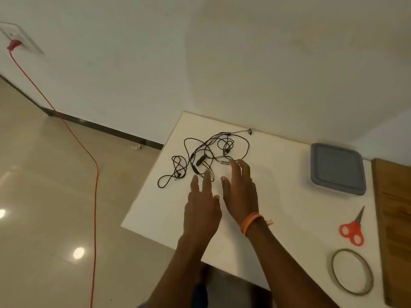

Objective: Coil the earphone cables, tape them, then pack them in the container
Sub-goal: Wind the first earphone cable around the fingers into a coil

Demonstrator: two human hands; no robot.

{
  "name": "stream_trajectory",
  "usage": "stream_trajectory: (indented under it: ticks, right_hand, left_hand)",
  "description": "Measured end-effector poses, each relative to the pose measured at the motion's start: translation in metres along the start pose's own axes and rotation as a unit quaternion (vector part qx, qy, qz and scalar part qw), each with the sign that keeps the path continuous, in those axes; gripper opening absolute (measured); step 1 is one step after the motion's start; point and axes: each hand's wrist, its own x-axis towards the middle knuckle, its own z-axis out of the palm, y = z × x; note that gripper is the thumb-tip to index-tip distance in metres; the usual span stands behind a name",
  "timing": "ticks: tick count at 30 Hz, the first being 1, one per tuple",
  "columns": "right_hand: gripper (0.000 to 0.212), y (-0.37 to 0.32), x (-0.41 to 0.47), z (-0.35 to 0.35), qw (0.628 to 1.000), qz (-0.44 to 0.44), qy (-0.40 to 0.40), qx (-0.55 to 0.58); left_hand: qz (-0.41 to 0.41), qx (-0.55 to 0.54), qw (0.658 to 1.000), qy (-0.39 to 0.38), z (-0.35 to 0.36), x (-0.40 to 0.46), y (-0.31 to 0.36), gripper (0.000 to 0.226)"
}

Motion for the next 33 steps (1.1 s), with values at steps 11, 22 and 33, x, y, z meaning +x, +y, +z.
stream_trajectory:
  ticks: [11, 22, 33]
  right_hand:
    - [0.015, -0.006, 0.0, 0.016, 0.99, -0.099, -0.1, 0.019]
    - [0.006, 0.008, -0.079, -0.067, 0.988, 0.069, -0.081, 0.113]
    - [0.016, 0.047, -0.09, -0.098, 0.971, 0.181, -0.158, -0.009]
  left_hand:
    - [-0.146, -0.32, 0.936, 0.025, -0.025, 0.025, -0.012, 0.034]
    - [-0.201, -0.431, 0.877, -0.069, -0.037, 0.001, 0.04, 0.016]
    - [-0.153, -0.466, 0.869, -0.064, -0.023, -0.022, 0.055, 0.02]
